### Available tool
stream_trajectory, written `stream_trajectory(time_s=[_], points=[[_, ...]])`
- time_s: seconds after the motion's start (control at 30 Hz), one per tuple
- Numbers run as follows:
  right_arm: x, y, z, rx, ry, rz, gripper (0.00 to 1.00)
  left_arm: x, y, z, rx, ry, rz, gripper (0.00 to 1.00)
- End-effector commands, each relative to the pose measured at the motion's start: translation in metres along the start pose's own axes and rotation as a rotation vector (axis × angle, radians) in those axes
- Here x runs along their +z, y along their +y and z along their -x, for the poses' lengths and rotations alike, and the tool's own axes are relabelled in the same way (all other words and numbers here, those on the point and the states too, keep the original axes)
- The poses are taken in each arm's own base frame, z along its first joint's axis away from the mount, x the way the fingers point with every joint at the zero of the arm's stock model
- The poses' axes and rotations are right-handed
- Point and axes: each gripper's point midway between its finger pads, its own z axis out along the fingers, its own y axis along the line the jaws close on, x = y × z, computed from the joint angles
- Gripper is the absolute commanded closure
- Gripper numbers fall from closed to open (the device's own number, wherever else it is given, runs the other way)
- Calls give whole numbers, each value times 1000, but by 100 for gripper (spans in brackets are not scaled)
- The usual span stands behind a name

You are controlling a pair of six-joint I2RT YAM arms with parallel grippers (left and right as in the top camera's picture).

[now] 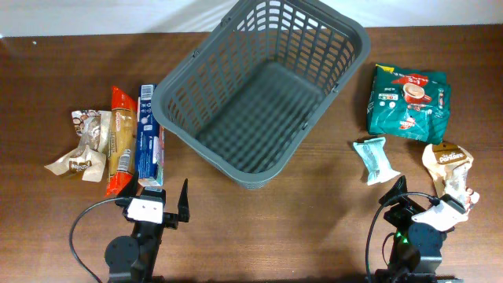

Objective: Pack container

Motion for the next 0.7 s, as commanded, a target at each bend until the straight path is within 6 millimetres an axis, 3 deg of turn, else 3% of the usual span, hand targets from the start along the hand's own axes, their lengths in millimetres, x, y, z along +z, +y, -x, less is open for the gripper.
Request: stream_trajectory(time_s=[0.0, 0.67], points=[[1, -4, 0, 8, -11, -20, 1, 0, -2, -2, -5, -4, -7, 1], [1, -4, 0, 8, -11, -20, 1, 0, -2, -2, -5, -4, -7, 1]])
